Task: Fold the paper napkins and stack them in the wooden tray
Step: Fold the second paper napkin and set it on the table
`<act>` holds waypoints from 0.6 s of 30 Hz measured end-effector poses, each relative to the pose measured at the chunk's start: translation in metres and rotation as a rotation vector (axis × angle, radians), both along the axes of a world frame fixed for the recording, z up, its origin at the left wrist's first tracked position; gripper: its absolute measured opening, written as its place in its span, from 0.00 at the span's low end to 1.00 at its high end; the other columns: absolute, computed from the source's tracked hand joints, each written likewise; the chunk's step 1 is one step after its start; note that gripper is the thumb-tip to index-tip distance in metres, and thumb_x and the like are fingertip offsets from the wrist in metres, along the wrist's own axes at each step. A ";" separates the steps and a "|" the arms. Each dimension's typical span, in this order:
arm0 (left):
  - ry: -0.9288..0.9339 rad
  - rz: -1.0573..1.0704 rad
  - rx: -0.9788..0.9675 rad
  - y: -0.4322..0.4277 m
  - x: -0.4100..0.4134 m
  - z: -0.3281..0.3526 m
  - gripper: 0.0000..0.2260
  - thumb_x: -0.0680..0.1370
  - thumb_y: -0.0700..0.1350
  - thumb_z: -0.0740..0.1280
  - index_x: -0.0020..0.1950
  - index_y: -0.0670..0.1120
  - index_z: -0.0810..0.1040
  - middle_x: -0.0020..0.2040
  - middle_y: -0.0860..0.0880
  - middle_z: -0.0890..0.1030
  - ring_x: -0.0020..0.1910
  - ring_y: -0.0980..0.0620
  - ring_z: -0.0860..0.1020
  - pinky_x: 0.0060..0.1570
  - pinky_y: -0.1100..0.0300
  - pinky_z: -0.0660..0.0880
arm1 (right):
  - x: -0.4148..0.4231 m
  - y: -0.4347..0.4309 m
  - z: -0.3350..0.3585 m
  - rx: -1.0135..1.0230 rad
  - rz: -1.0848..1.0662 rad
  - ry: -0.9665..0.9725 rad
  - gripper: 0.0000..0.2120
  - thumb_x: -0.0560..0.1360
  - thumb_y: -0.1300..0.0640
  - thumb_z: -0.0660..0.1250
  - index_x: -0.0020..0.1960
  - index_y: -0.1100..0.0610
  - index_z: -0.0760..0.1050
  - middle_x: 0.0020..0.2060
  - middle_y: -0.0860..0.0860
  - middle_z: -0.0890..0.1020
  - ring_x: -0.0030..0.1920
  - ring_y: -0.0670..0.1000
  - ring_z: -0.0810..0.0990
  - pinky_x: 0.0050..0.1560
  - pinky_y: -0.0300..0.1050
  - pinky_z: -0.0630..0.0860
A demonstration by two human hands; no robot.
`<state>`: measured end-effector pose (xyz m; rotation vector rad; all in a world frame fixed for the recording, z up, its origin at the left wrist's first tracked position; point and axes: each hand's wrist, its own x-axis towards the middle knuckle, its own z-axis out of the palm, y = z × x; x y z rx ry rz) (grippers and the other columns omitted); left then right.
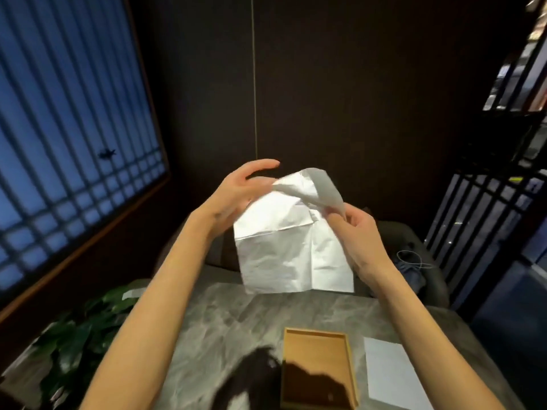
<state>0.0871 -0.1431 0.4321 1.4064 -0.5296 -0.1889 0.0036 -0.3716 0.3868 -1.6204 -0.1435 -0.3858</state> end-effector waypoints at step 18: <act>-0.224 0.207 0.216 -0.112 -0.027 -0.041 0.21 0.77 0.53 0.71 0.65 0.72 0.70 0.60 0.74 0.74 0.61 0.61 0.77 0.52 0.70 0.72 | -0.003 -0.133 0.016 -0.029 -0.107 0.110 0.26 0.81 0.51 0.64 0.76 0.40 0.60 0.63 0.46 0.81 0.54 0.49 0.86 0.53 0.52 0.84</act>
